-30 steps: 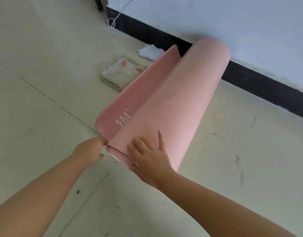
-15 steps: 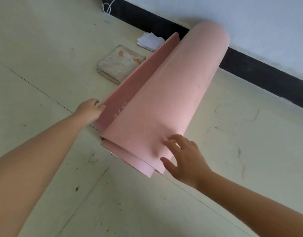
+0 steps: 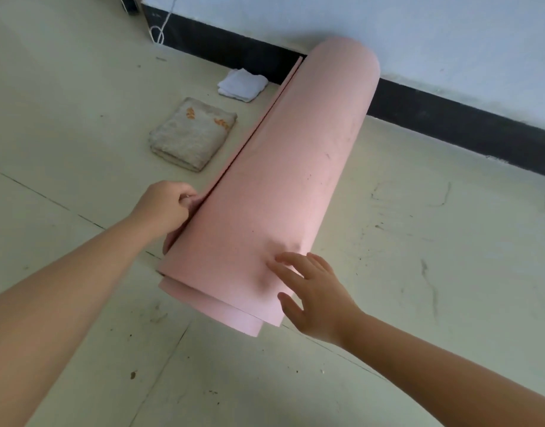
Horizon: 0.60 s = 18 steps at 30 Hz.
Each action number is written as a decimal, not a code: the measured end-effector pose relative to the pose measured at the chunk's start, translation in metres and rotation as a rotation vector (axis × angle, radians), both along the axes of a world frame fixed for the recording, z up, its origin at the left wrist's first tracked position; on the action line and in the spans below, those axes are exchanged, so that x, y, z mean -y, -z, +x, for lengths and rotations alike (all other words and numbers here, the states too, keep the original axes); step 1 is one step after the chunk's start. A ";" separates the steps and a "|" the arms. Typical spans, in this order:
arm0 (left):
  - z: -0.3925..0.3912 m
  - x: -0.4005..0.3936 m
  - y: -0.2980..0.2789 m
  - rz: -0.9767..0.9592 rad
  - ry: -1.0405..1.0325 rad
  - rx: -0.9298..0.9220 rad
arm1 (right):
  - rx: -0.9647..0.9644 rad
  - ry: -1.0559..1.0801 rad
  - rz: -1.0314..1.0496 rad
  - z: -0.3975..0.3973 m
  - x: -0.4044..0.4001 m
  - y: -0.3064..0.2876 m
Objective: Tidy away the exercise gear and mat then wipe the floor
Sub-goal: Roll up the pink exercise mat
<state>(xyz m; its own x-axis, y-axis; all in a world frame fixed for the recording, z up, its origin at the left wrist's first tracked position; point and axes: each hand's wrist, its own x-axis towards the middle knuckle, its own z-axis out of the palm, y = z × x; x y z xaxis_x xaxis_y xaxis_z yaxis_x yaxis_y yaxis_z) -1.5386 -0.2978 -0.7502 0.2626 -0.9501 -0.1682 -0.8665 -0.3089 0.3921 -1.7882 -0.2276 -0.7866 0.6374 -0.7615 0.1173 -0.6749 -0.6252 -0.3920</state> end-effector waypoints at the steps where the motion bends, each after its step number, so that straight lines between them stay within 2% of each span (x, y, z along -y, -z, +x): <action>1: -0.006 -0.003 -0.005 -0.004 0.036 -0.023 | 0.022 0.001 0.022 -0.005 0.002 0.000; 4: -0.031 -0.008 -0.018 0.049 0.119 -0.098 | 0.000 -0.002 0.240 -0.025 0.006 -0.008; 7: -0.053 -0.005 -0.025 0.199 0.207 -0.100 | -0.196 -0.006 0.465 -0.047 0.010 -0.016; 9: -0.062 0.001 -0.028 0.258 0.230 -0.115 | -0.294 -0.023 0.537 -0.053 0.017 -0.024; 12: -0.076 0.011 -0.033 0.303 0.170 -0.189 | -0.313 0.025 0.532 -0.061 0.044 -0.043; 14: -0.087 0.020 -0.035 0.293 0.130 -0.200 | -0.249 0.143 0.479 -0.070 0.073 -0.057; 18: -0.113 0.051 -0.037 0.219 0.120 -0.061 | 0.121 0.557 0.417 -0.090 0.145 -0.071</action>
